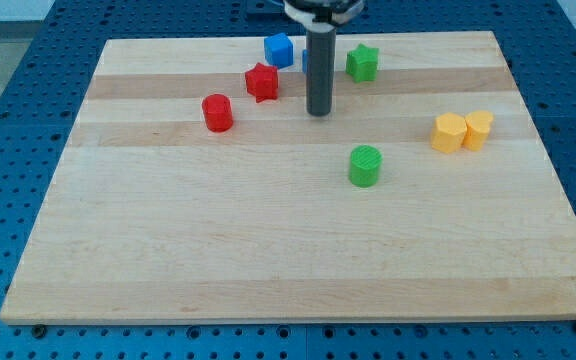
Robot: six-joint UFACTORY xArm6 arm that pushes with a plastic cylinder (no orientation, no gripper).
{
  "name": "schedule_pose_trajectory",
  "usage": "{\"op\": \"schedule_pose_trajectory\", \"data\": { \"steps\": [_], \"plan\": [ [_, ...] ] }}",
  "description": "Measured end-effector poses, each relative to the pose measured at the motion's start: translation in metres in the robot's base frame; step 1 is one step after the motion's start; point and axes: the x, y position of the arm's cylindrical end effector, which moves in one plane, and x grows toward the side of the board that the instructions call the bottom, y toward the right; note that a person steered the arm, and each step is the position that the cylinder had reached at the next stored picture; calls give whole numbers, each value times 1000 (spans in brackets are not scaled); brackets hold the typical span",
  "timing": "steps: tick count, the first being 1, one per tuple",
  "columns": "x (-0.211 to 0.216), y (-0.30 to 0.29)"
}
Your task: Move the red star and red circle to the left of the blue cube
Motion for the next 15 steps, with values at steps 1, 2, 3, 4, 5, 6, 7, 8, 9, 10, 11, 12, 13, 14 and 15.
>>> {"op": "schedule_pose_trajectory", "data": {
  "steps": [1,2,3,4,5,6,7,8,9,10,11,12,13,14,15],
  "plan": [
    [-34,-16],
    [-34,-17],
    [-34,-20],
    [-34,-28],
    [-34,-42],
    [-34,-60],
    [-34,-79],
    [-34,-86],
    [-27,-61],
    [36,-56],
    [51,-79],
    [51,-110],
    [47,-134],
    [47,-153],
    [47,-161]
  ]
}}
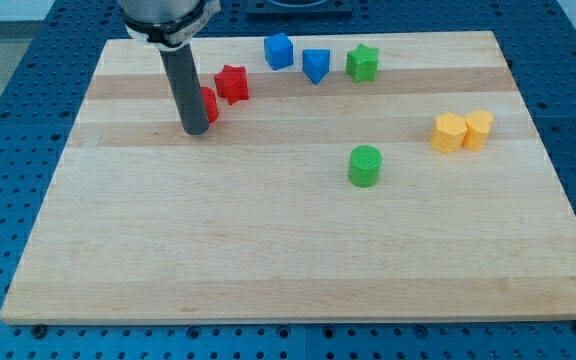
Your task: Move the red star and red circle to the left of the blue cube
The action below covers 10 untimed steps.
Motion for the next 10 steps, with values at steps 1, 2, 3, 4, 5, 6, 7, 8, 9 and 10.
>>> {"op": "schedule_pose_trajectory", "data": {
  "steps": [1,2,3,4,5,6,7,8,9,10],
  "plan": [
    [1,23],
    [-5,64],
    [-19,64],
    [-49,44],
    [-49,44],
    [-69,45],
    [-80,45],
    [-80,45],
    [-101,45],
    [-101,45]
  ]
}}
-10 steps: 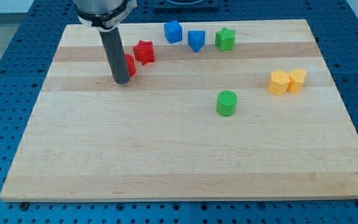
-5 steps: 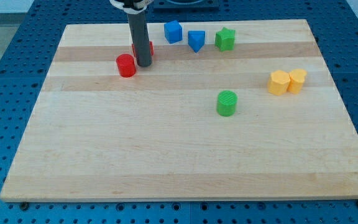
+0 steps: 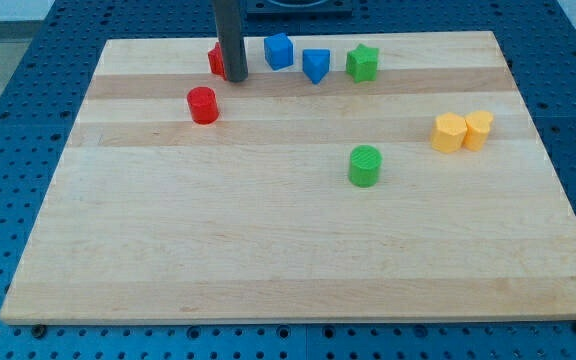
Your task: Move the red star and red circle to the left of the blue cube
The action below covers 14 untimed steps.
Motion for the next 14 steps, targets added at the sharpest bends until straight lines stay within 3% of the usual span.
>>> {"op": "schedule_pose_trajectory", "data": {
  "steps": [2,4,6,10,11,12,13,14],
  "plan": [
    [4,0],
    [111,11],
    [107,-9],
    [-9,-131],
    [-1,-137],
    [93,-135],
    [128,-81],
    [91,-31]
  ]
}}
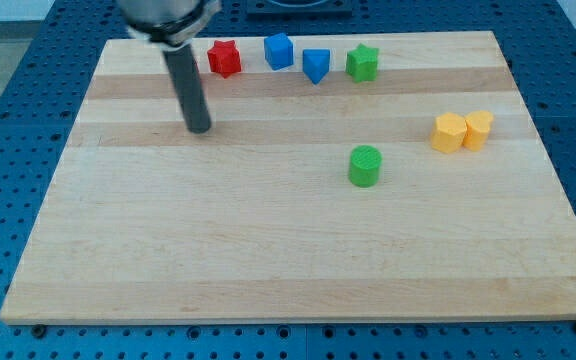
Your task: Move the red star and red circle to the left of the blue cube
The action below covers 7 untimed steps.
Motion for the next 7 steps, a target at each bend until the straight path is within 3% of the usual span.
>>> {"op": "schedule_pose_trajectory", "data": {
  "steps": [1,2,5,7],
  "plan": [
    [-1,2],
    [-34,-2],
    [-50,-12],
    [-100,-32]
  ]
}}
